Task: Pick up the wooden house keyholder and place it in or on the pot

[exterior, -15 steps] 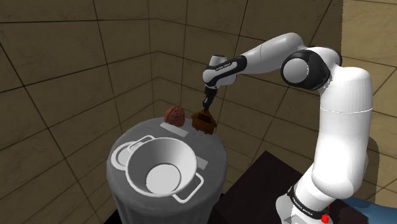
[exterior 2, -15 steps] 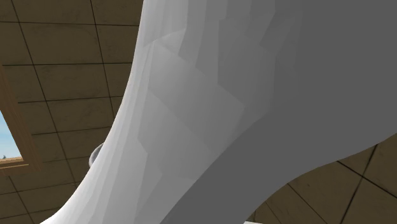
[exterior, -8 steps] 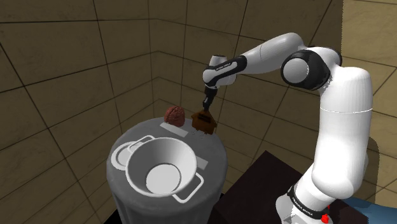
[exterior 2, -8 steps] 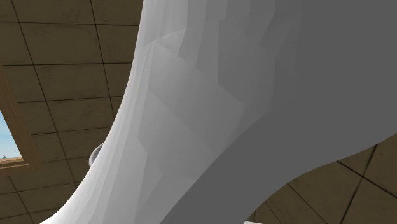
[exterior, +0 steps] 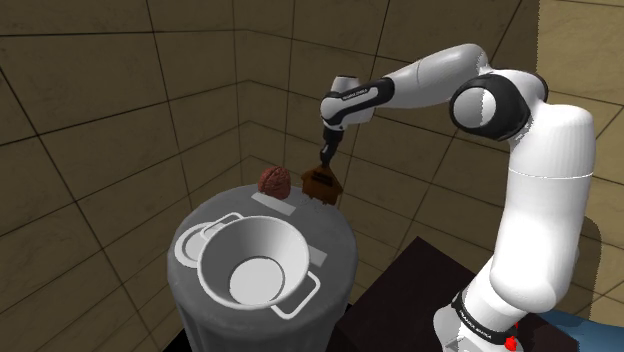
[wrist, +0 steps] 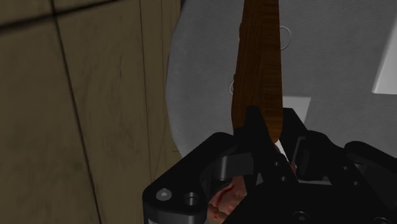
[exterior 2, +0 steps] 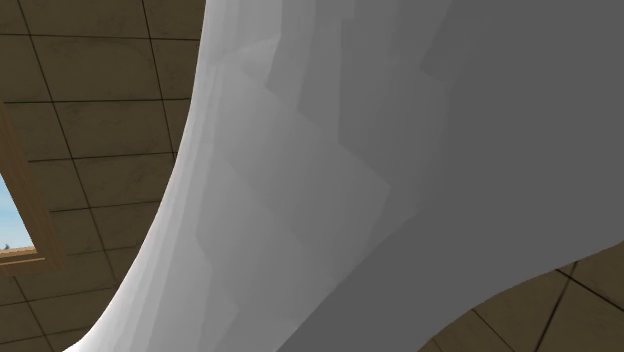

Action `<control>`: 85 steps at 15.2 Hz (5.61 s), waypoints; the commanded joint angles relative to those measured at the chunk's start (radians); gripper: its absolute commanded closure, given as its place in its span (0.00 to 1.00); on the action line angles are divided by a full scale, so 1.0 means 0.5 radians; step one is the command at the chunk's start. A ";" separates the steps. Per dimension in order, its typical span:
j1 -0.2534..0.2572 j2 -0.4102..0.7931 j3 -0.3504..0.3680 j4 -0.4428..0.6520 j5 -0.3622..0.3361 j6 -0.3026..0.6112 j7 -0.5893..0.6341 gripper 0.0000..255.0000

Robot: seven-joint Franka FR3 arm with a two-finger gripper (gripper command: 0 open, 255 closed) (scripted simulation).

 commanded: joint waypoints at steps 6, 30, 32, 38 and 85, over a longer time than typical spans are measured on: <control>0.003 -0.080 -0.007 0.079 -0.018 -0.158 0.019 1.00; -0.001 -0.212 -0.019 0.541 -0.053 -0.748 0.072 1.00; -0.002 -0.211 -0.020 0.595 -0.054 -0.802 0.076 1.00; 0.132 -0.404 0.046 0.413 -0.090 -0.797 0.277 1.00; 0.783 -0.652 0.567 -0.039 -0.190 -0.527 1.455 1.00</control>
